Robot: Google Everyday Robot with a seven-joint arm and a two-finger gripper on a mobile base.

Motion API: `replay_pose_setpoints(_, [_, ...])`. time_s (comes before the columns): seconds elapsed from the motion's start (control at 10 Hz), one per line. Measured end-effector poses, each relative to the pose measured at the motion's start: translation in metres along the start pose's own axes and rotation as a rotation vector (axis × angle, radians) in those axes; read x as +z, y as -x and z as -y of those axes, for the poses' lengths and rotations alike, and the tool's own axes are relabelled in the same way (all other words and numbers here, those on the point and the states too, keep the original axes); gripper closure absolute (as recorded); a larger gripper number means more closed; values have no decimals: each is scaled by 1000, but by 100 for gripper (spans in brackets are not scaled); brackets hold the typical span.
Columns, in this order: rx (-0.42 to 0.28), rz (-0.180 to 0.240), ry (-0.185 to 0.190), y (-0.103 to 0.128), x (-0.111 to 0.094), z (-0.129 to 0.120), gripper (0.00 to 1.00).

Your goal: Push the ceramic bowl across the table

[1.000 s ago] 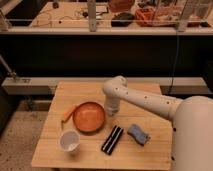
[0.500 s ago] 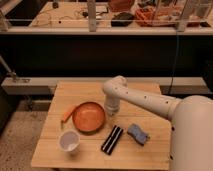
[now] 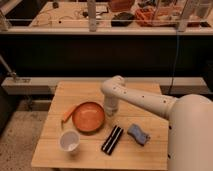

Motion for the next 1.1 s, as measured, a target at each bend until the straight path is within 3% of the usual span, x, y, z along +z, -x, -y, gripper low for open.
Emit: replay_pose_setpoints(1.1, [-54,-20,27,-1,2,0,98])
